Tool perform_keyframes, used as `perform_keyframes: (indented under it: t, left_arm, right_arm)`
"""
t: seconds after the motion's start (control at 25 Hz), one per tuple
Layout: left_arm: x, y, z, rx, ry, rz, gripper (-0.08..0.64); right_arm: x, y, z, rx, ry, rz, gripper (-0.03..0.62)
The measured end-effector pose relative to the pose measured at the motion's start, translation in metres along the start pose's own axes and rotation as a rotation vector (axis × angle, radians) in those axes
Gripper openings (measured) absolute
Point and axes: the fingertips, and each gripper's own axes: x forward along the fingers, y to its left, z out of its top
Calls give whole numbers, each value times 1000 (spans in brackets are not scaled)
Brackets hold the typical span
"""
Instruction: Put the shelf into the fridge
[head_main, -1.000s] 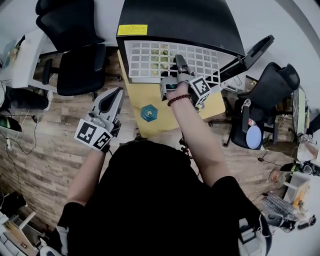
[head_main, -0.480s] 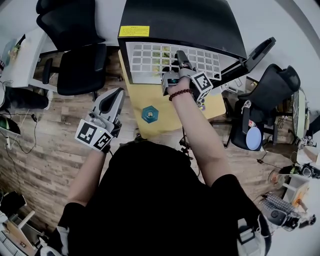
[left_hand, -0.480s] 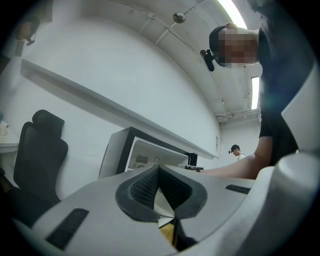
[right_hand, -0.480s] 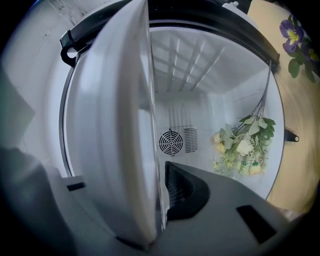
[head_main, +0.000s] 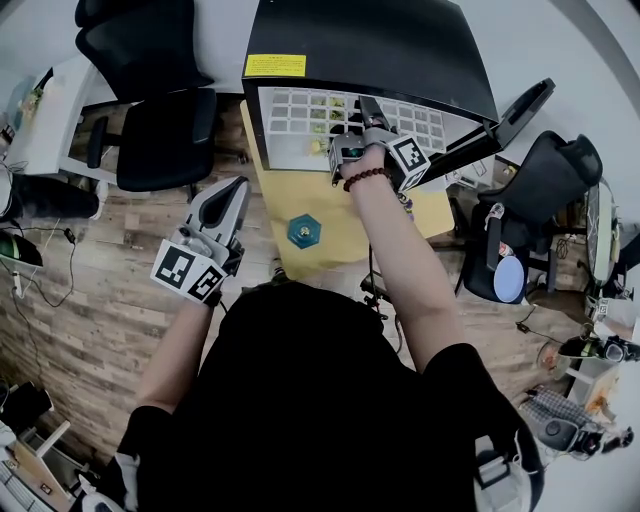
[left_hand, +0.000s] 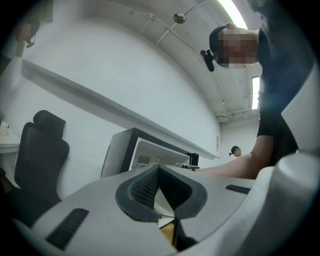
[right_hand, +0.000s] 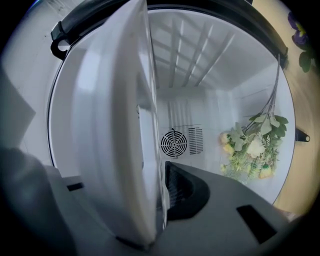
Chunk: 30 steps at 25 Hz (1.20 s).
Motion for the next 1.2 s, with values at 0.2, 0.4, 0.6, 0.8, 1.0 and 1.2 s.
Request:
perform_keyframes:
  t: [0.2, 0.4, 0.6, 0.8, 1.0, 1.2]
  left_arm:
    - [-1, 2, 1, -2, 4, -2, 18]
    - [-5, 4, 0, -4, 5, 1, 18]
    - [-9, 5, -2, -6, 13, 5, 18]
    - [-13, 2, -2, -4, 17, -3, 18]
    - [-15, -1, -5, -4, 23, -14, 18]
    - [-17, -1, -5, -2, 27, -14, 18]
  right_arm:
    - [11, 4, 1, -8, 6, 34, 97]
    - [17, 6, 4, -12, 1, 43, 97]
    - [22, 6, 7, -15, -3, 42, 97]
    - [26, 6, 7, -14, -5, 35, 97]
    - [28, 6, 7, -19, -3, 50, 97]
    - [32, 8, 9, -30, -2, 62, 98]
